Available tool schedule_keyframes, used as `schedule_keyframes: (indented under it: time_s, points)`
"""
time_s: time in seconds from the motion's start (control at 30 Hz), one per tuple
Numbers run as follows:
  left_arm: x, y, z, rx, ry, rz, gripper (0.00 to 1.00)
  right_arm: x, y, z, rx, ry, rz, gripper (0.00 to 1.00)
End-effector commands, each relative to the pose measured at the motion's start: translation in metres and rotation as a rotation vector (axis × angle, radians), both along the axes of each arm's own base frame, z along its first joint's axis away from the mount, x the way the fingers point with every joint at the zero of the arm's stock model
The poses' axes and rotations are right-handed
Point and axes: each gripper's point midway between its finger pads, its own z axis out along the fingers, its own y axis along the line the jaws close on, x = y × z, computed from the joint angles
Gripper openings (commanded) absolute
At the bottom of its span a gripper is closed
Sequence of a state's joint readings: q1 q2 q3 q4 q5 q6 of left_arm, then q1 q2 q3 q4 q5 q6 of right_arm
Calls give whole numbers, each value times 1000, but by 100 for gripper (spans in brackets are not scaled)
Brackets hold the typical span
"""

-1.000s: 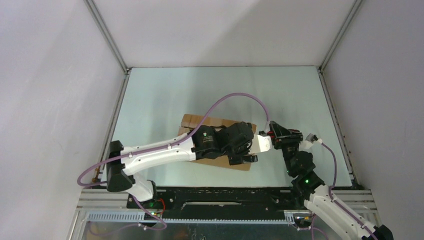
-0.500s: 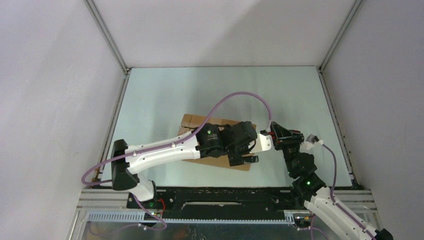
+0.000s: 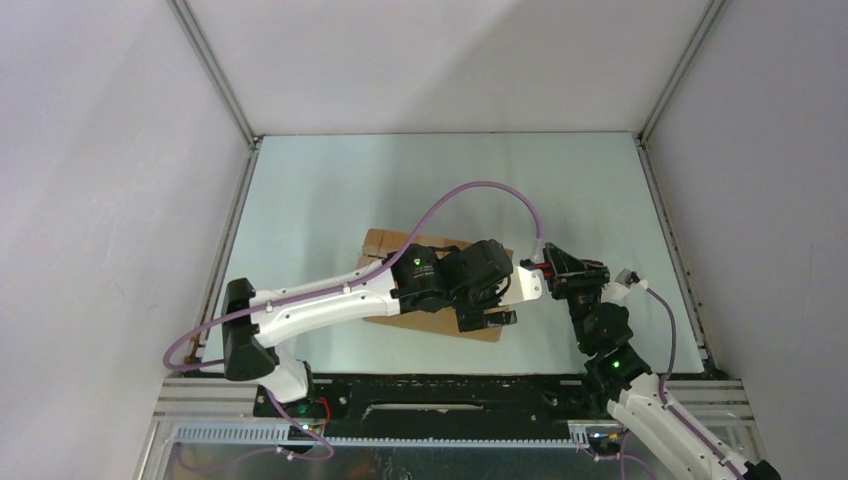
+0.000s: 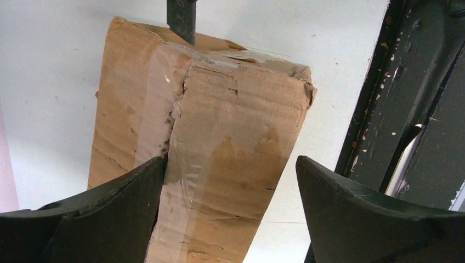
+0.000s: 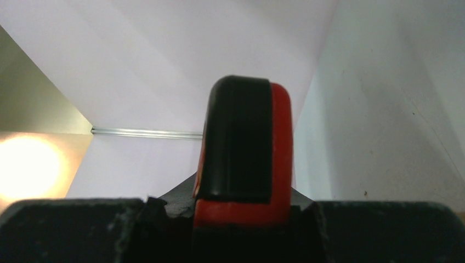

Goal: Unpack the express box
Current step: Cut the express box at the center of the board.

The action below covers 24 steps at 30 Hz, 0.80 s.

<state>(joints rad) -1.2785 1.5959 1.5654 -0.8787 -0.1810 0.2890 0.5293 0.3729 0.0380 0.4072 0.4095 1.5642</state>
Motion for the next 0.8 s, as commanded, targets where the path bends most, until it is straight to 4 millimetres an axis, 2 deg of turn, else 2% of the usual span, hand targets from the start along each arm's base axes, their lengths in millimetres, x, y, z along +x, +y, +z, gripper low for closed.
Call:
schedule_keyframes:
  time_s: [0.0,0.2,0.37,0.5,0.77]
  points:
    - [-8,-6,-2,-20,49,-21,91,-1,-4,13,46,-51,-10,0]
    - [-9,-12,6,-33,88,8,92,-3,2,9,62,-47,15,0]
    - [-8,-10,6,-35,93,31,93,-8,6,15,64,-63,23,0]
    - [-9,-13,8,-48,100,29,92,-8,10,13,68,-60,25,0]
    - [7,-16,14,-39,43,72,86,-2,12,20,65,-84,18,0]
